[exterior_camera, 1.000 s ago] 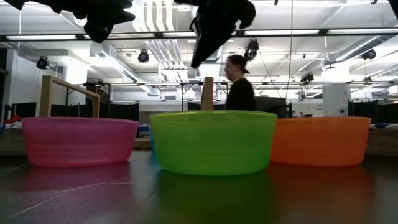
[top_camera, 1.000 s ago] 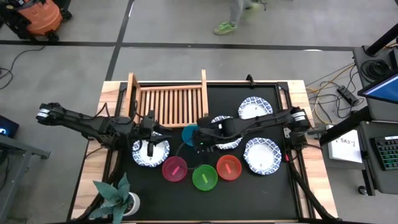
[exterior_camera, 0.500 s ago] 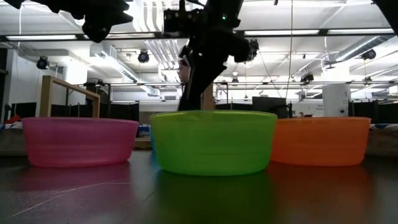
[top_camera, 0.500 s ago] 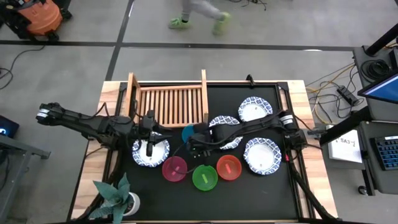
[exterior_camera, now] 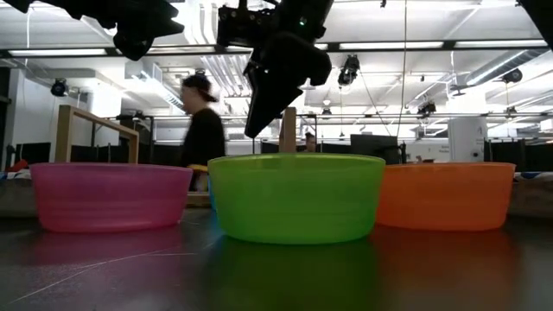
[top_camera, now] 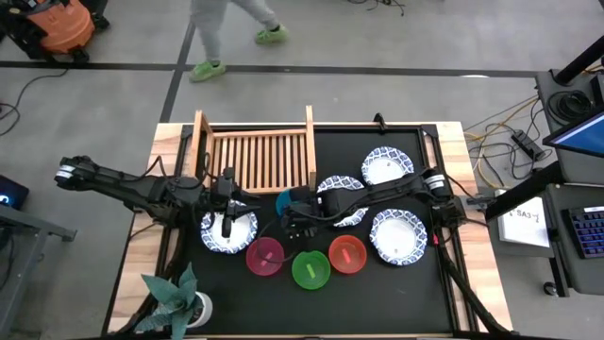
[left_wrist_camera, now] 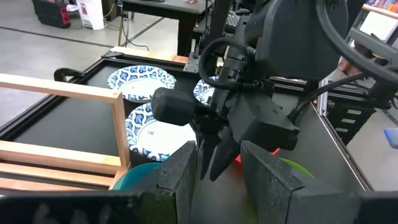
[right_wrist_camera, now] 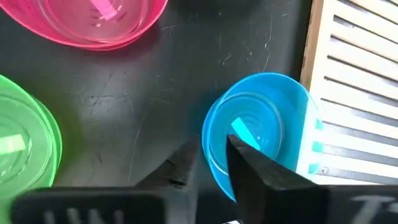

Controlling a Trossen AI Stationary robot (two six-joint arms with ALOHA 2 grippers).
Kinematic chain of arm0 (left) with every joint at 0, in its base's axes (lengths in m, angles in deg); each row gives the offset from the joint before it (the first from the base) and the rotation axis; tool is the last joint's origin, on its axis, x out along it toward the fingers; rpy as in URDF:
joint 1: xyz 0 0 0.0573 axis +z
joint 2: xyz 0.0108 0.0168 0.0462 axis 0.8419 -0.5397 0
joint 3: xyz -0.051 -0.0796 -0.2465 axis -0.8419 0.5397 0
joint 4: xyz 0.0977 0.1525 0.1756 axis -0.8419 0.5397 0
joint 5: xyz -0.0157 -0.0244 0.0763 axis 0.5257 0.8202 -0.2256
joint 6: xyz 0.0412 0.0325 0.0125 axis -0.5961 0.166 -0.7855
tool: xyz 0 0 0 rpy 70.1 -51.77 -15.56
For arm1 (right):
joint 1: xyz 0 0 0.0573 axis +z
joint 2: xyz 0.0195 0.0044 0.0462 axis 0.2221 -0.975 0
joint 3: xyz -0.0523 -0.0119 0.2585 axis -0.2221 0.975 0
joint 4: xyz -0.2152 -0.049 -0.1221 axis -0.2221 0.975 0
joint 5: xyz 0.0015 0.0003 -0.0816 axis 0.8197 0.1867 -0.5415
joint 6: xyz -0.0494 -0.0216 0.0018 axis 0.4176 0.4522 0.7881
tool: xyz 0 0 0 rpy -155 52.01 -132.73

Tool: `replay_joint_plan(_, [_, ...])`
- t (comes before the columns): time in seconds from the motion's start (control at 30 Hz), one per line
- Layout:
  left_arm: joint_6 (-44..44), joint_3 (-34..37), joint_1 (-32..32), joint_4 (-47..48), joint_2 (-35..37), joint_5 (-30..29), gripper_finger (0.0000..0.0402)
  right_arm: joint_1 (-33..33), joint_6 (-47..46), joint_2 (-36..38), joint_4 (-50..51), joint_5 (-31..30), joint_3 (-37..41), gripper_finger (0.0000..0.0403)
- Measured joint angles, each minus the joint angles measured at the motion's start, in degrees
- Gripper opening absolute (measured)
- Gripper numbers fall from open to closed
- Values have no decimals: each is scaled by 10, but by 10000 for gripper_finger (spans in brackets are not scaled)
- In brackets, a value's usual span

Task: Place and stack bowls onto a shelf
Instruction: Put the blue bowl on the shelf

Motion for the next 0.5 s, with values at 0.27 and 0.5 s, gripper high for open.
replay_joint_plan(0.27, [0, 0, 0, 0, 0, -1, 111, -8, -2, -26, -69, 0, 16, 171])
replay_joint_plan(0.5, [0, 0, 0, 0, 0, -1, 111, -19, -1, -93, -81, 1, 16, 173])
